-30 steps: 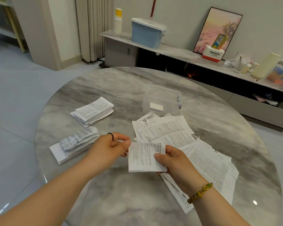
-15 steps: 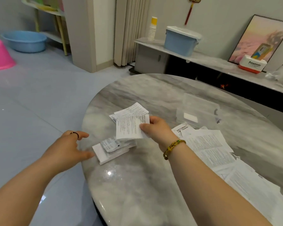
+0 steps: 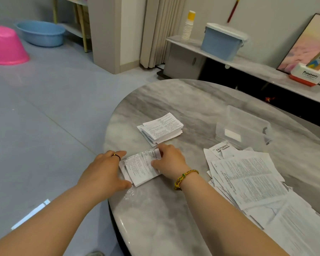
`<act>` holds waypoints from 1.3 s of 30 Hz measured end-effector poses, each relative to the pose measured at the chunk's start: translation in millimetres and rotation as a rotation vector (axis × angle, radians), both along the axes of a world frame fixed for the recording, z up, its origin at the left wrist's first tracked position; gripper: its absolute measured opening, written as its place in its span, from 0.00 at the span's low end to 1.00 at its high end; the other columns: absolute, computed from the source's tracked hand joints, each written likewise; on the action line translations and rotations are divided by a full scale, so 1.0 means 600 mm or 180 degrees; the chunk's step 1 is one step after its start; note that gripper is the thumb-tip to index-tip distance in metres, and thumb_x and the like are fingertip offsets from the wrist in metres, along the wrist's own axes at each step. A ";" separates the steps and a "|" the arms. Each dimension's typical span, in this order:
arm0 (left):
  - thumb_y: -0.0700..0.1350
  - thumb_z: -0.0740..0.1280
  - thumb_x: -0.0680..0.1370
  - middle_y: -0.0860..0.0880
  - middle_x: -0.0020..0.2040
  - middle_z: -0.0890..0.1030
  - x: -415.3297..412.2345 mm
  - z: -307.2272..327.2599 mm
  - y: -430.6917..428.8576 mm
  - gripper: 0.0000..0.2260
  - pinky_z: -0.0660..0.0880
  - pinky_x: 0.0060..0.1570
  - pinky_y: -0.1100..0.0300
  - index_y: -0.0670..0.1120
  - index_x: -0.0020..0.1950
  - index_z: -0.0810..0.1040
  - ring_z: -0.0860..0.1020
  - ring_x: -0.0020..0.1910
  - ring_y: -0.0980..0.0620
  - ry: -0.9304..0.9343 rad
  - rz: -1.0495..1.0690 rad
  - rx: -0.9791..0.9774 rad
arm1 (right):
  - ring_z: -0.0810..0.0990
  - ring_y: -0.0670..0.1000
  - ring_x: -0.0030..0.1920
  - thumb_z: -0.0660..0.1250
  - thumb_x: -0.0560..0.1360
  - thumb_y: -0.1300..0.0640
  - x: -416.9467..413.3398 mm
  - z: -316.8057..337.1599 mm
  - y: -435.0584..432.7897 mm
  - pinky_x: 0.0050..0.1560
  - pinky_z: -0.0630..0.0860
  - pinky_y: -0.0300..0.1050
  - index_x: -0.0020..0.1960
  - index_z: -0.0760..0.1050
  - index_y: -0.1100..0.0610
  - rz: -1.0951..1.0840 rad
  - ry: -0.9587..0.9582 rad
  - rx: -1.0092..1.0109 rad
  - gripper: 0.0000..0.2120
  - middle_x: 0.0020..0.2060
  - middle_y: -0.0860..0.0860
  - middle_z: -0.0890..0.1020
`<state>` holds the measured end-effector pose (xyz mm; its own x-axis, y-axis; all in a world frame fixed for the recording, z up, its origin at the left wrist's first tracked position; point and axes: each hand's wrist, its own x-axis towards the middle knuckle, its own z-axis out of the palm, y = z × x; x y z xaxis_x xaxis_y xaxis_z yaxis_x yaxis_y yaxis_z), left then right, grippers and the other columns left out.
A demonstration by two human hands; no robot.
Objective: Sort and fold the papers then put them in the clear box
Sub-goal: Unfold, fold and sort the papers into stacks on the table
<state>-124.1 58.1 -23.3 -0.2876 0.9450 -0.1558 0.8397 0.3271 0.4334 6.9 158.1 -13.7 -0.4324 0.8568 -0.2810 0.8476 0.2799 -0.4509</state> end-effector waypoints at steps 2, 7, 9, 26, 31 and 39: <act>0.53 0.71 0.70 0.52 0.71 0.62 0.001 0.000 0.002 0.40 0.63 0.66 0.61 0.51 0.75 0.52 0.60 0.71 0.51 -0.0063 -0.0004 -0.0001 | 0.65 0.55 0.64 0.63 0.74 0.56 0.003 -0.005 -0.005 0.61 0.63 0.44 0.62 0.69 0.52 -0.0099 0.0017 0.0207 0.16 0.63 0.53 0.69; 0.50 0.72 0.69 0.51 0.71 0.64 0.003 -0.002 0.007 0.40 0.65 0.66 0.60 0.51 0.75 0.53 0.64 0.70 0.52 -0.0198 -0.0006 0.0072 | 0.65 0.54 0.65 0.62 0.75 0.57 -0.001 -0.012 -0.013 0.63 0.62 0.43 0.68 0.64 0.55 -0.0177 0.0202 0.0264 0.22 0.64 0.53 0.69; 0.50 0.72 0.69 0.51 0.71 0.65 0.003 -0.003 0.007 0.40 0.65 0.66 0.61 0.50 0.75 0.54 0.65 0.70 0.52 -0.0203 -0.0021 0.0072 | 0.67 0.54 0.64 0.62 0.75 0.58 -0.005 -0.014 -0.015 0.63 0.63 0.43 0.67 0.64 0.55 -0.0242 0.0379 0.0238 0.21 0.63 0.54 0.69; 0.61 0.63 0.73 0.57 0.71 0.62 0.017 -0.002 0.003 0.32 0.58 0.65 0.62 0.52 0.73 0.57 0.59 0.69 0.52 0.0461 -0.0326 0.0074 | 0.66 0.53 0.63 0.59 0.76 0.53 -0.020 -0.028 -0.032 0.61 0.62 0.43 0.65 0.67 0.54 -0.0252 0.0226 0.0634 0.17 0.62 0.52 0.71; 0.62 0.64 0.72 0.56 0.71 0.60 0.016 -0.005 0.006 0.34 0.56 0.67 0.61 0.53 0.74 0.56 0.58 0.70 0.53 0.0470 -0.0345 0.0011 | 0.64 0.53 0.65 0.58 0.77 0.52 -0.014 -0.031 -0.037 0.63 0.59 0.43 0.67 0.65 0.53 -0.0269 0.0298 0.0655 0.19 0.64 0.51 0.68; 0.62 0.64 0.72 0.55 0.74 0.58 0.027 0.019 0.006 0.33 0.52 0.70 0.61 0.54 0.73 0.58 0.55 0.73 0.55 0.0167 -0.0346 0.0392 | 0.66 0.50 0.66 0.60 0.77 0.52 0.027 0.004 -0.044 0.64 0.58 0.41 0.63 0.69 0.54 -0.0684 0.1017 0.0642 0.16 0.64 0.50 0.69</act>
<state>-108.2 61.9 -11.6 -0.1873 0.9820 -0.0244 0.8897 0.1801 0.4194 23.1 131.8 -11.5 -0.2763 0.9608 0.0204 0.7228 0.2218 -0.6545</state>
